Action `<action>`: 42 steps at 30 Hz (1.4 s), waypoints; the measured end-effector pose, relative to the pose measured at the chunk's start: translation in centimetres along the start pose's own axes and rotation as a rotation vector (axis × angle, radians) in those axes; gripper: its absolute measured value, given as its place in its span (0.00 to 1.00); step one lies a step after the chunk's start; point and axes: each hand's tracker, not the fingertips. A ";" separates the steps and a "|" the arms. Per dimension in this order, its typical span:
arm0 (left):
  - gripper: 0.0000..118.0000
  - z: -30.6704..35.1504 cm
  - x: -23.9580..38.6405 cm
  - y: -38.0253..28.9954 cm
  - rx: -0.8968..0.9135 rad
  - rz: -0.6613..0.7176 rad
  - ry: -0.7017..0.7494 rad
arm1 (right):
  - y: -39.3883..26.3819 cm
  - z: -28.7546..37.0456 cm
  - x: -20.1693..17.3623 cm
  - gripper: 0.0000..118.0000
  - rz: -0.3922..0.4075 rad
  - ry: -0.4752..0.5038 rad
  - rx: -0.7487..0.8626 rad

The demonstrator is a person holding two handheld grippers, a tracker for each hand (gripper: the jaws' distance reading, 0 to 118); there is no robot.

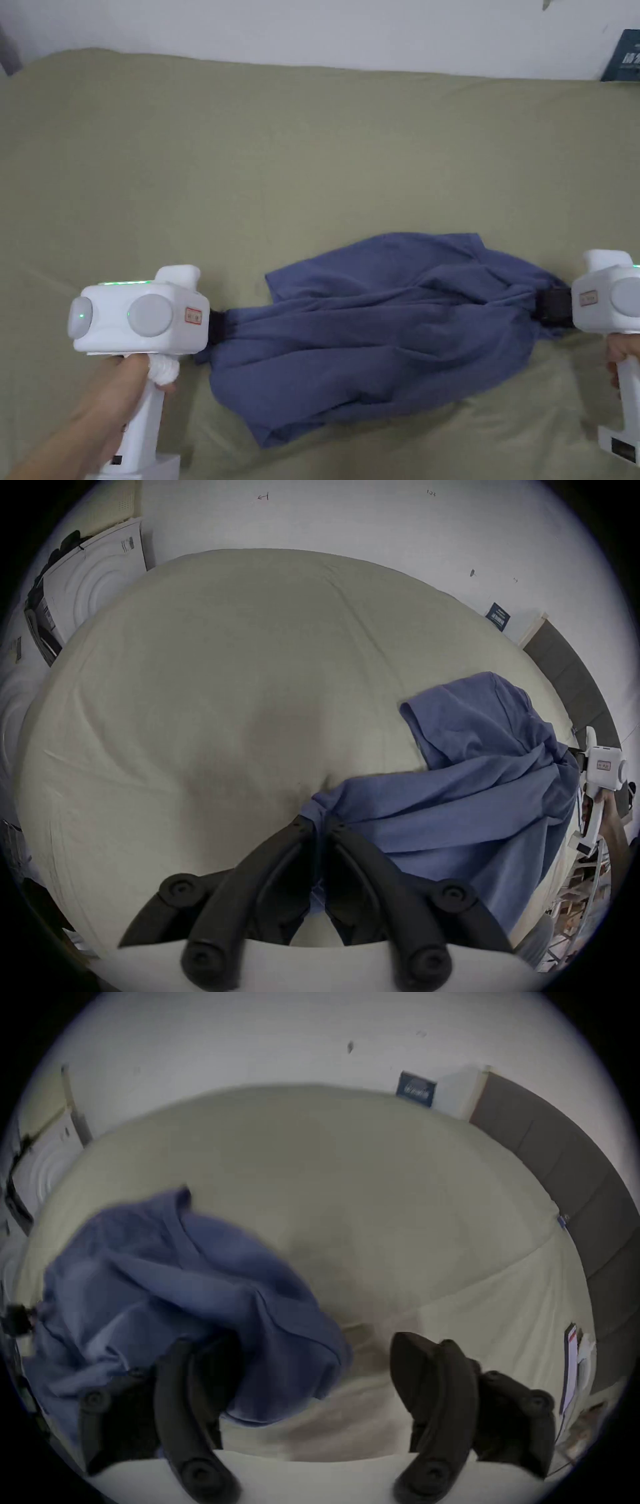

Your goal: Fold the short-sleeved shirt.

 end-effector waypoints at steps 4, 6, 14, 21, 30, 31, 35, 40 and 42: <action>0.05 1.4 -0.6 0.8 -0.011 -0.003 -0.024 | -0.7 0.3 1.2 0.10 -0.002 0.023 0.033; 0.05 3.8 -1.0 1.1 -0.002 0.007 -0.041 | -1.2 2.4 2.1 0.09 0.037 0.027 0.096; 0.04 16.3 -1.7 3.8 0.182 -0.015 -0.052 | -0.5 16.9 5.5 0.10 0.018 0.029 0.311; 0.04 25.9 -0.8 6.5 0.316 -0.050 -0.035 | 1.7 25.9 6.3 0.09 0.047 -0.015 0.485; 0.04 31.9 2.8 11.2 0.470 -0.097 0.058 | 6.9 33.6 6.9 0.10 0.022 -0.045 0.617; 0.04 32.2 3.4 12.2 0.481 -0.094 0.081 | 7.6 34.5 6.6 0.10 0.023 -0.052 0.630; 0.04 33.5 6.1 15.1 0.526 -0.104 0.142 | 11.1 36.2 6.1 0.09 0.034 -0.093 0.671; 0.04 33.8 8.6 20.4 0.577 -0.119 0.208 | 16.7 36.5 5.8 0.10 0.029 -0.126 0.709; 0.04 33.7 9.1 22.6 0.593 -0.101 0.213 | 18.9 36.2 5.6 0.10 0.030 -0.142 0.719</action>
